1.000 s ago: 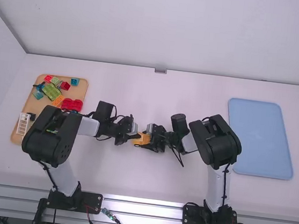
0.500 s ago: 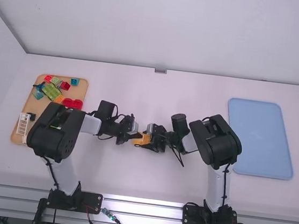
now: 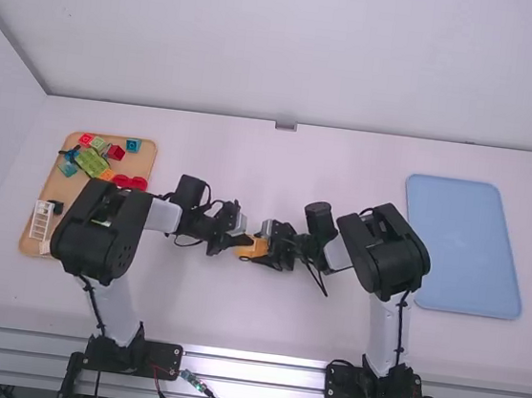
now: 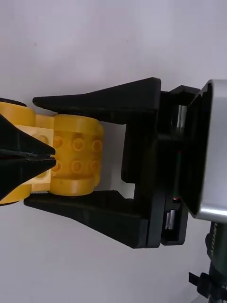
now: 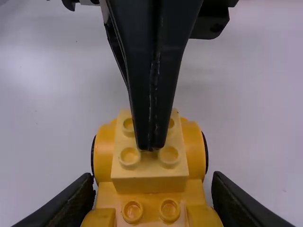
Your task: Assemble lego blocks to make yellow taxi
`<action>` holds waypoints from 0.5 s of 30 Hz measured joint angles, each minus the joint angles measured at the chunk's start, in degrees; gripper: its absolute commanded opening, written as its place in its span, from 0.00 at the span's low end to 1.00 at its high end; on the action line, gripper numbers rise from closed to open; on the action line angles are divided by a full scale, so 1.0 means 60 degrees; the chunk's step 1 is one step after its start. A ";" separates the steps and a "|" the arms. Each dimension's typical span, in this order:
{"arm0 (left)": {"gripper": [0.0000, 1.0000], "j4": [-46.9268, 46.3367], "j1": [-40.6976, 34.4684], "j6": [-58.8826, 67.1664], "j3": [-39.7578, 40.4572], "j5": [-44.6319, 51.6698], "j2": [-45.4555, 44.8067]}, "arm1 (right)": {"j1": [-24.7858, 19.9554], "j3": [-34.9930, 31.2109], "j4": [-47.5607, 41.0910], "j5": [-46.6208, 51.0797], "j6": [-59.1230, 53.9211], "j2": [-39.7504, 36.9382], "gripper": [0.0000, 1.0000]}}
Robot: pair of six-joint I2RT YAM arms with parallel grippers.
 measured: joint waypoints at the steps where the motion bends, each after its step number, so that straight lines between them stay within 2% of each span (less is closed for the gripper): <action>1: 0.02 0.0164 0.0000 -0.0040 -0.0062 0.0015 -0.0004 | 0.0000 0.0000 0.0000 0.0000 0.0004 0.0000 0.58; 9: 0.02 0.0805 0.0000 -0.0251 -0.0306 0.0113 -0.0018 | 0.0000 0.0000 -0.0004 0.0007 -0.0022 -0.0004 0.61; 15: 0.02 -0.0382 -0.0022 -0.0200 -0.0051 -0.0408 -0.0423 | 0.0025 0.0000 -0.0004 0.0011 -0.0029 0.0000 0.61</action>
